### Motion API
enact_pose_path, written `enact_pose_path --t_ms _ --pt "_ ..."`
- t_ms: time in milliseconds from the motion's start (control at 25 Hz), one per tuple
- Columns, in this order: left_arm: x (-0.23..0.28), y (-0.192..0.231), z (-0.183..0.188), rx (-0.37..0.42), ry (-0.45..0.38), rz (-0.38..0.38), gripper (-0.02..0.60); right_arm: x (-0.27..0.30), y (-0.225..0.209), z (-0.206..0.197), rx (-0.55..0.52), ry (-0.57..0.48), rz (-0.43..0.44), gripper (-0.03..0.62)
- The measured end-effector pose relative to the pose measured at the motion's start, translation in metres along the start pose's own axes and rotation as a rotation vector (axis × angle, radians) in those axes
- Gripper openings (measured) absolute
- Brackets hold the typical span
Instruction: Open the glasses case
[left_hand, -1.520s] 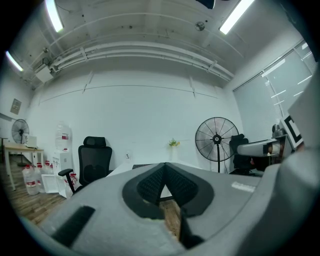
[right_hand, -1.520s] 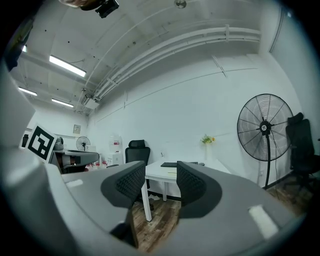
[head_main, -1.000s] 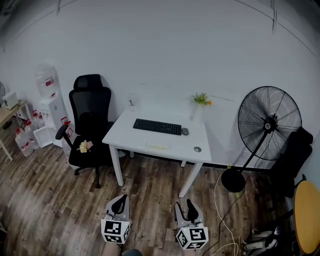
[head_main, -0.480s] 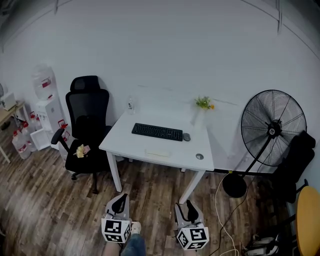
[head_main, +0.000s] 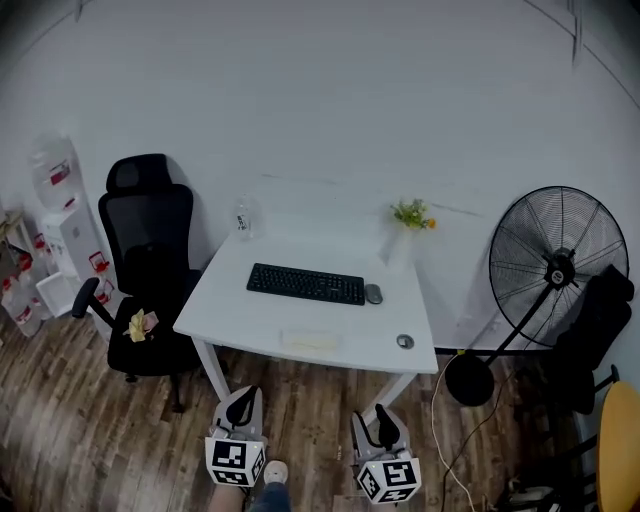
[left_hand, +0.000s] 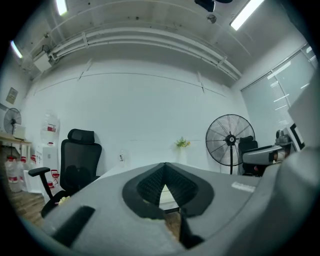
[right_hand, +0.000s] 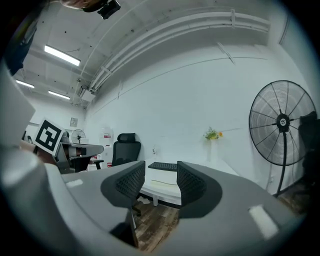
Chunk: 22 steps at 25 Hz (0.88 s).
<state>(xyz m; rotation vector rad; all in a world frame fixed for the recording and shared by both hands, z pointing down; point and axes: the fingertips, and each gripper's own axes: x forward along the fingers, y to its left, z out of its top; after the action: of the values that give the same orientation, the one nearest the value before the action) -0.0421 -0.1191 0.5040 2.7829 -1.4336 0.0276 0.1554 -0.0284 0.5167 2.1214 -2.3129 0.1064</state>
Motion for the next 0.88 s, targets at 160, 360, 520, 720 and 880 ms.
enact_pose_path --t_ms 160,360,520,720,880 --pt "0.054 0.027 0.000 0.006 0.025 -0.016 0.008 0.063 -0.011 0.004 0.017 0.010 -0.006 0.190" --pt "0.116 0.059 0.002 0.014 0.045 -0.033 0.008 0.134 -0.024 0.009 0.023 0.016 -0.008 0.190" --pt "0.164 0.076 0.005 0.013 0.056 -0.059 0.008 0.180 -0.035 0.014 0.029 0.026 -0.022 0.190" --pt "0.213 0.085 0.005 0.012 0.067 -0.114 0.008 0.223 -0.050 0.016 0.034 0.036 -0.047 0.189" --pt "0.240 0.094 0.008 -0.011 0.060 -0.129 0.008 0.247 -0.057 0.021 0.032 0.035 -0.063 0.189"
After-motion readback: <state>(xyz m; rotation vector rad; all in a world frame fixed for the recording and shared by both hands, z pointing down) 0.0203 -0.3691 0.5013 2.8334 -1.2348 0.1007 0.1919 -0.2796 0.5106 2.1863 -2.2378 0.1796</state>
